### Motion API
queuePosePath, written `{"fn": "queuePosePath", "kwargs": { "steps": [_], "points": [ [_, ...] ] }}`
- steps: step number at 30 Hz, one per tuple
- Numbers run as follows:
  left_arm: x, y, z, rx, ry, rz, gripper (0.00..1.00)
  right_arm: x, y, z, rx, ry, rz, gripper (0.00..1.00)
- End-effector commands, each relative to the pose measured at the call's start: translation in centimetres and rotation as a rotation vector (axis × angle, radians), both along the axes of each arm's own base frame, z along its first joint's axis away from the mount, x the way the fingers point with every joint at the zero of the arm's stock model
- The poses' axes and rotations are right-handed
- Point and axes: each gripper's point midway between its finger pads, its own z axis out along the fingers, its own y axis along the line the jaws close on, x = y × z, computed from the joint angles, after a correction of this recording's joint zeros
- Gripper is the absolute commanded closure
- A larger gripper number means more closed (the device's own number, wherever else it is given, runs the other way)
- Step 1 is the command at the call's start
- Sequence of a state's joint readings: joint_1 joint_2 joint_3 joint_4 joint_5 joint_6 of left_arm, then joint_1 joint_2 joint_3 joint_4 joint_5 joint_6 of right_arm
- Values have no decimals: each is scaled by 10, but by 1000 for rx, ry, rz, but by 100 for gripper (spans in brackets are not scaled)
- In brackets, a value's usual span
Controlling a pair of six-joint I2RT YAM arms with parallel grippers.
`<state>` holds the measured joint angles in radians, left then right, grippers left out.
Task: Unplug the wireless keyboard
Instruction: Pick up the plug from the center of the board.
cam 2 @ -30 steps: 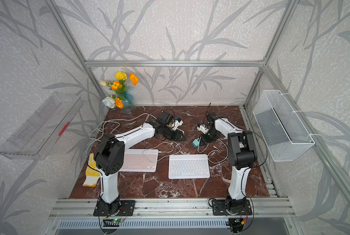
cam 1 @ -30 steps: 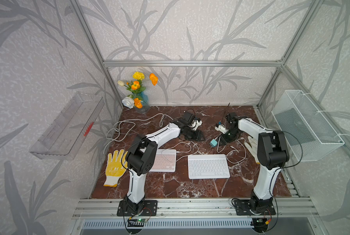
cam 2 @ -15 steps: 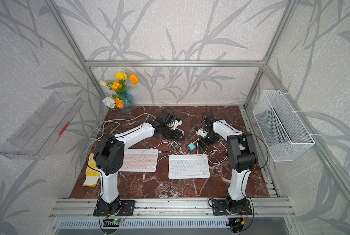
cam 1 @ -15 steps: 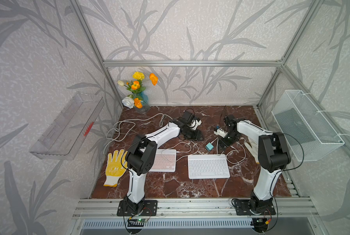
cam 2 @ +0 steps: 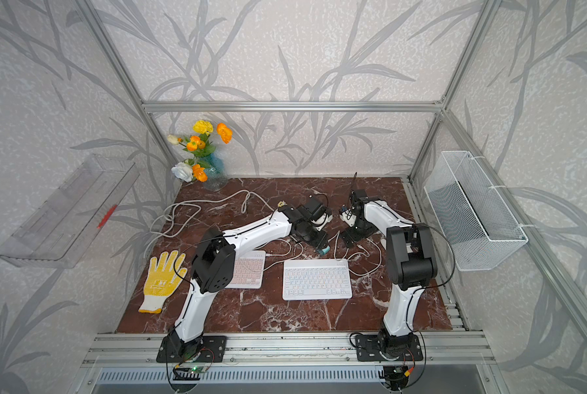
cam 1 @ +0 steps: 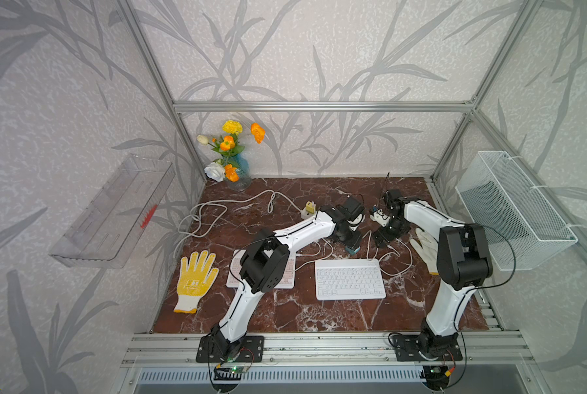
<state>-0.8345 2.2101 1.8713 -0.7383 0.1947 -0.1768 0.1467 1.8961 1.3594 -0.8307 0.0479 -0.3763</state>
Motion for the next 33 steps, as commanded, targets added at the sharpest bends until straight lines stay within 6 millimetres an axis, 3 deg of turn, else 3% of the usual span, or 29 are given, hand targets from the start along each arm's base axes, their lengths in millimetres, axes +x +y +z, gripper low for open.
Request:
{"fn": "queuePosePath", "kwargs": {
  "steps": [1, 8, 13, 18, 22, 24, 33],
  "points": [
    [0, 13, -20, 124, -10, -22, 40, 12, -18, 5, -81, -43, -50, 1],
    [9, 11, -38, 202, -50, -66, 39, 13, -13, -1, -49, -34, -53, 1],
    [9, 5, -42, 152, -45, -82, 36, 17, -19, 10, -13, -79, -115, 1],
    [9, 0, -41, 54, -33, -96, 34, 24, -24, 41, 98, -177, -218, 1],
    [10, 0, -43, 31, -21, -117, 34, 32, -29, 69, 251, -260, -405, 1],
    [10, -3, -44, 14, -11, -123, 35, 33, -20, 92, 351, -275, -440, 1],
    [15, 1, -48, -79, 6, -85, 52, 18, 29, 137, 681, -261, -555, 1]
  ]
}}
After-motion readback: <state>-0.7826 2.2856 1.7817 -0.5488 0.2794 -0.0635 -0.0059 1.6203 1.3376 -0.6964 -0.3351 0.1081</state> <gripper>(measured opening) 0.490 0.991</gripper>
